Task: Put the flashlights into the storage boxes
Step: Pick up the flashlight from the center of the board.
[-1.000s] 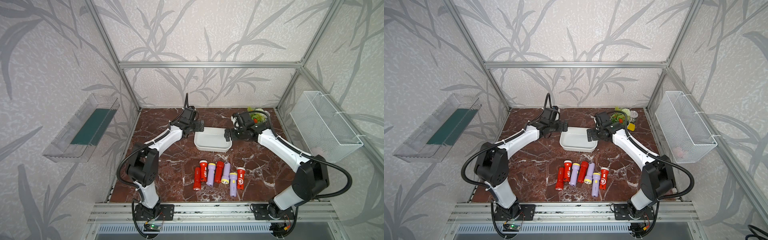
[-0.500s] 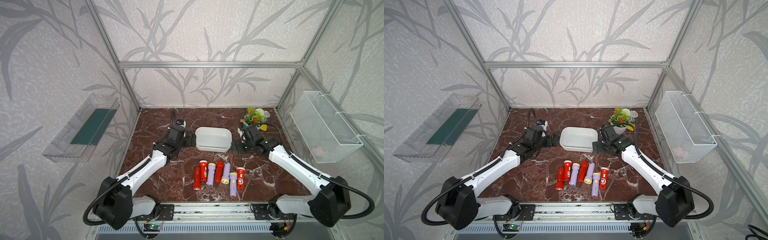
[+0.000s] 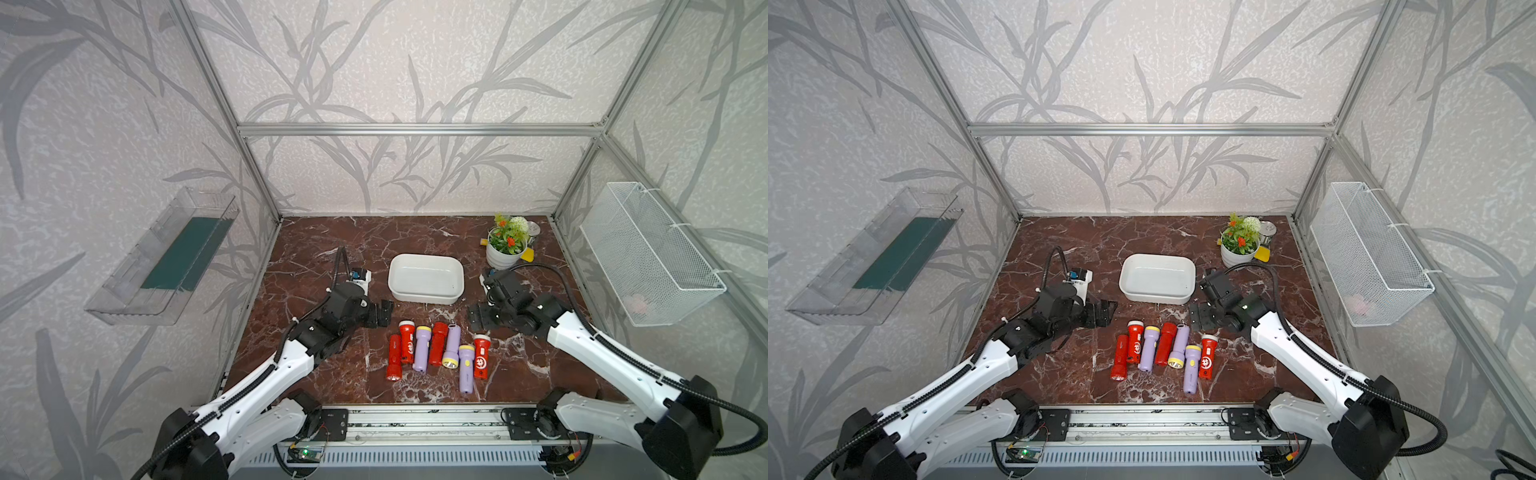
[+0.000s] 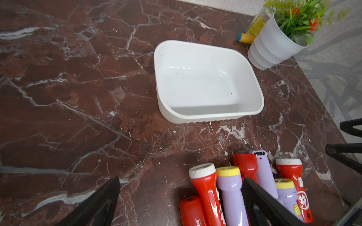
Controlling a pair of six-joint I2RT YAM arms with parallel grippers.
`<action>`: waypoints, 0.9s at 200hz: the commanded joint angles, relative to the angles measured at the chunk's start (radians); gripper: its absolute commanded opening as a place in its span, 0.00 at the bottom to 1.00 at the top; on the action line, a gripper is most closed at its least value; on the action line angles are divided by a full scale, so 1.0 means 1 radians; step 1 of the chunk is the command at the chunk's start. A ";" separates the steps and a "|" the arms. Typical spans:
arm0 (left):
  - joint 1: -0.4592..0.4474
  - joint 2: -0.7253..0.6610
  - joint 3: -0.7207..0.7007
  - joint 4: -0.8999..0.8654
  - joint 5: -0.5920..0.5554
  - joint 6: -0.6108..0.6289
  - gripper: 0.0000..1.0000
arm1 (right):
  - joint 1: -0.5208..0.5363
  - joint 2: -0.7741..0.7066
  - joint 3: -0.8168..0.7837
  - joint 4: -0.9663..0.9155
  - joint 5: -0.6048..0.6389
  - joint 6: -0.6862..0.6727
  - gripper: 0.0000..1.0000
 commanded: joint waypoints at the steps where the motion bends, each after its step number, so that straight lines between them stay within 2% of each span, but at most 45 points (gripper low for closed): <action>1: -0.026 -0.001 -0.006 -0.017 0.006 0.009 0.99 | 0.035 -0.079 -0.035 0.005 0.127 0.040 0.99; 14: -0.036 0.007 -0.002 0.002 0.005 0.043 0.99 | 0.023 -0.119 -0.072 0.050 0.137 0.088 0.99; 34: -0.045 0.012 0.016 0.020 -0.024 0.055 0.99 | 0.011 -0.158 -0.086 0.096 0.084 0.040 0.99; 61: -0.056 0.000 0.018 0.056 -0.030 0.040 0.99 | 0.012 -0.170 -0.058 0.051 0.138 0.015 1.00; 82: -0.063 0.007 0.036 0.052 0.038 0.048 0.99 | 0.012 -0.163 -0.025 -0.016 0.123 0.009 0.95; 108: -0.098 0.043 0.089 -0.008 0.132 0.033 0.99 | 0.011 -0.156 -0.012 -0.088 0.067 0.068 0.85; 132: -0.154 0.056 0.128 -0.073 0.124 0.023 0.99 | 0.011 -0.159 -0.045 -0.114 -0.020 0.132 0.78; 150: -0.194 0.049 0.150 -0.107 0.125 0.018 0.99 | 0.012 -0.156 -0.061 -0.150 -0.046 0.166 0.68; 180: -0.245 0.039 0.180 -0.135 0.133 0.021 0.99 | 0.014 -0.160 -0.081 -0.190 -0.077 0.206 0.65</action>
